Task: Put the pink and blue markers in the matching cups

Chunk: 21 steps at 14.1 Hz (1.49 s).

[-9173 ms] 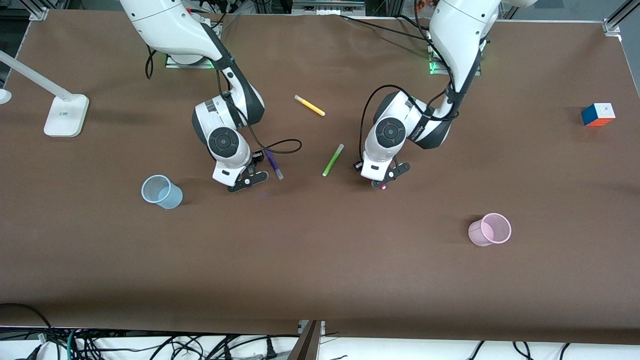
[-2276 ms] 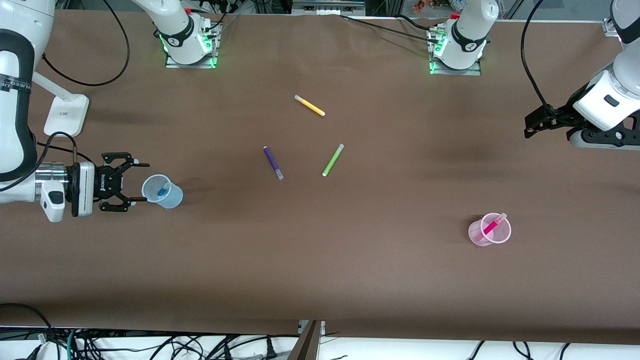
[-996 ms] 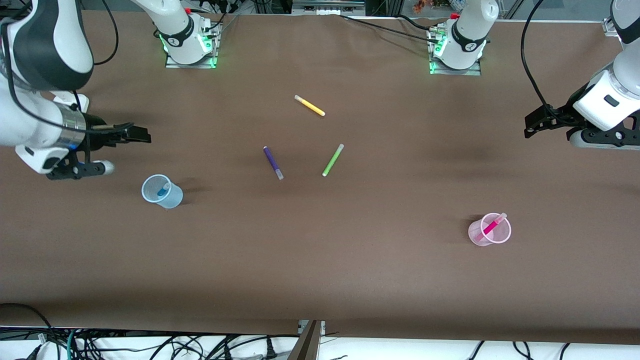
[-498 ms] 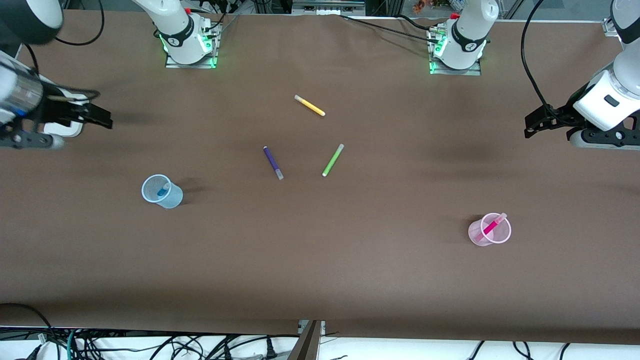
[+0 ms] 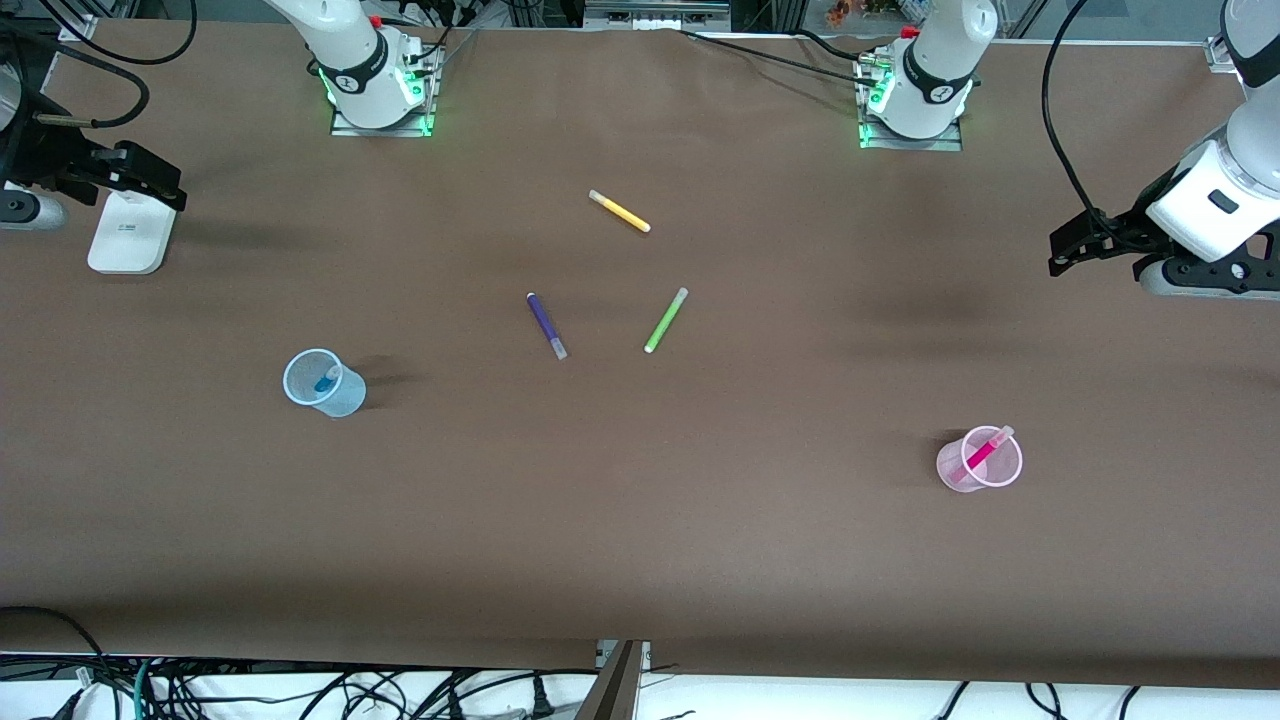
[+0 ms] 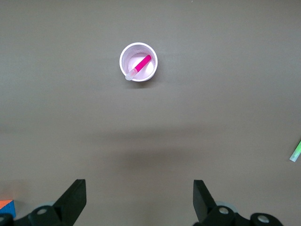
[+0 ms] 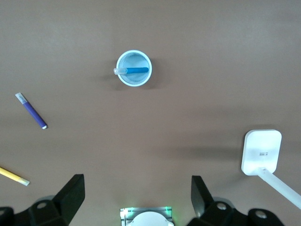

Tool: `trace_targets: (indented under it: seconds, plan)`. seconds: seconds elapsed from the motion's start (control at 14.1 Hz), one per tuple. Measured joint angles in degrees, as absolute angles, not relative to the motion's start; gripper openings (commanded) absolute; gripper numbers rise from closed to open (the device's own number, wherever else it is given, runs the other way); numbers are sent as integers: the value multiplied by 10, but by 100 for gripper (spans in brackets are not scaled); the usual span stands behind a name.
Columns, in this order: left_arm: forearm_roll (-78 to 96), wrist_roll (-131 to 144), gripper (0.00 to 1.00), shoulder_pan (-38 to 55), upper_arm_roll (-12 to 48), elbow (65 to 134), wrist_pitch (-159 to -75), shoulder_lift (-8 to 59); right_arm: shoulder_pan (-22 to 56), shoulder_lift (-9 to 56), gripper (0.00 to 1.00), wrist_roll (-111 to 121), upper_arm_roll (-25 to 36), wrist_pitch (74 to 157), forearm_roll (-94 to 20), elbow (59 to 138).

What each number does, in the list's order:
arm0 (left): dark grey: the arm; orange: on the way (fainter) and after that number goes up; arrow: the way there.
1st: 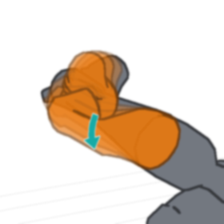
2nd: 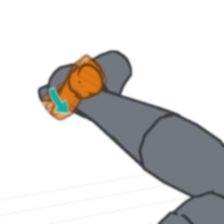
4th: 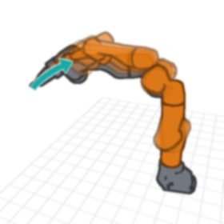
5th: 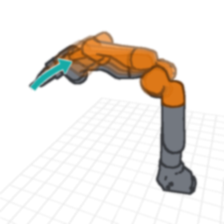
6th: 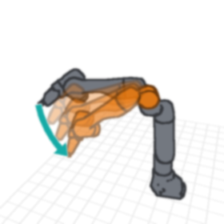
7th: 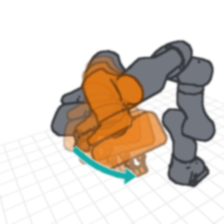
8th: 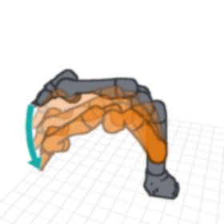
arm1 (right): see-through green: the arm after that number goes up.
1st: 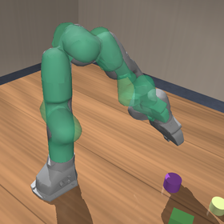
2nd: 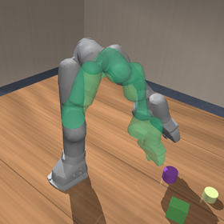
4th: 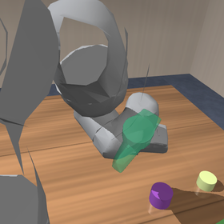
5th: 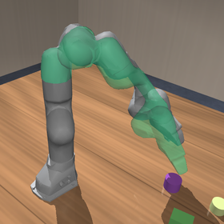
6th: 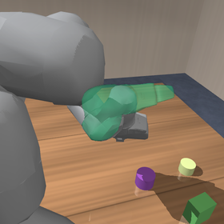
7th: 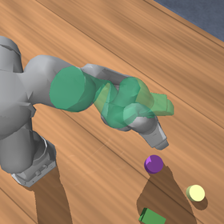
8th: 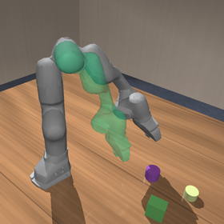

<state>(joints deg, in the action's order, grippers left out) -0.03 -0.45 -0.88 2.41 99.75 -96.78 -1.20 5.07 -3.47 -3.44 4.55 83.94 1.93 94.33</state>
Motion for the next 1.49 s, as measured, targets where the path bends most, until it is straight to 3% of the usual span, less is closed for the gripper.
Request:
trace_targets:
  seconds: [1.49]
  plan:
    - [0, -4, 100, -9, 24, 997, -968, -12, 48, -12, 100, -34, 58, 825, 19, 904]
